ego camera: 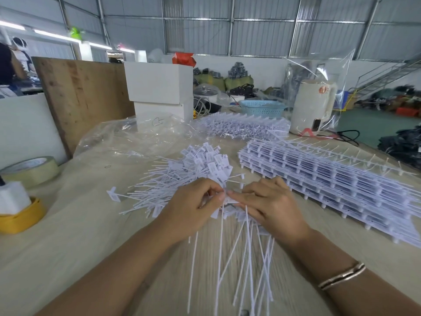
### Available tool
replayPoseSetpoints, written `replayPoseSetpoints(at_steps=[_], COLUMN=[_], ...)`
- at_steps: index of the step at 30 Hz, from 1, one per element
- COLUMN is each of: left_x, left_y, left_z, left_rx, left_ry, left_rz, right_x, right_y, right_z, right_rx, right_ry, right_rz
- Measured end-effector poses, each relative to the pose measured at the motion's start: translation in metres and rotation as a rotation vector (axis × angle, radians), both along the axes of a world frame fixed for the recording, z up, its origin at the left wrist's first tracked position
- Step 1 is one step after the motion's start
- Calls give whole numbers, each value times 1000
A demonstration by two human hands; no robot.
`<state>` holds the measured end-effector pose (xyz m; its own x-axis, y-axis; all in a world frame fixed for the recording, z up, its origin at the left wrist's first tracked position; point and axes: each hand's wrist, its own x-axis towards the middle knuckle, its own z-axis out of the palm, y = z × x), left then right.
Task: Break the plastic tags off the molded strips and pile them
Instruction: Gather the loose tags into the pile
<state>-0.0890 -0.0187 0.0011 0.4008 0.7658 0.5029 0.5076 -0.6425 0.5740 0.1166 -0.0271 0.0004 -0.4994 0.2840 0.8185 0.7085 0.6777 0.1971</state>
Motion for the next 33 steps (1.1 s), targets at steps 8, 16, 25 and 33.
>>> replayPoseSetpoints(at_steps=[8,16,25,33], left_x=[-4,-3,0,-8], left_y=[4,4,2,0], left_z=[0,0,2,6], left_rx=[138,172,153,42], left_ry=[112,132,71,-81], left_rz=[15,-9,-36,-67], right_x=[4,4,-3,32], right_y=[-1,-4,-11,-12], right_z=[-1,-2,5,11], right_rx=[-149,-492,-780,-895], right_ry=[12,156,475,603], right_rz=[-38,76,202,137])
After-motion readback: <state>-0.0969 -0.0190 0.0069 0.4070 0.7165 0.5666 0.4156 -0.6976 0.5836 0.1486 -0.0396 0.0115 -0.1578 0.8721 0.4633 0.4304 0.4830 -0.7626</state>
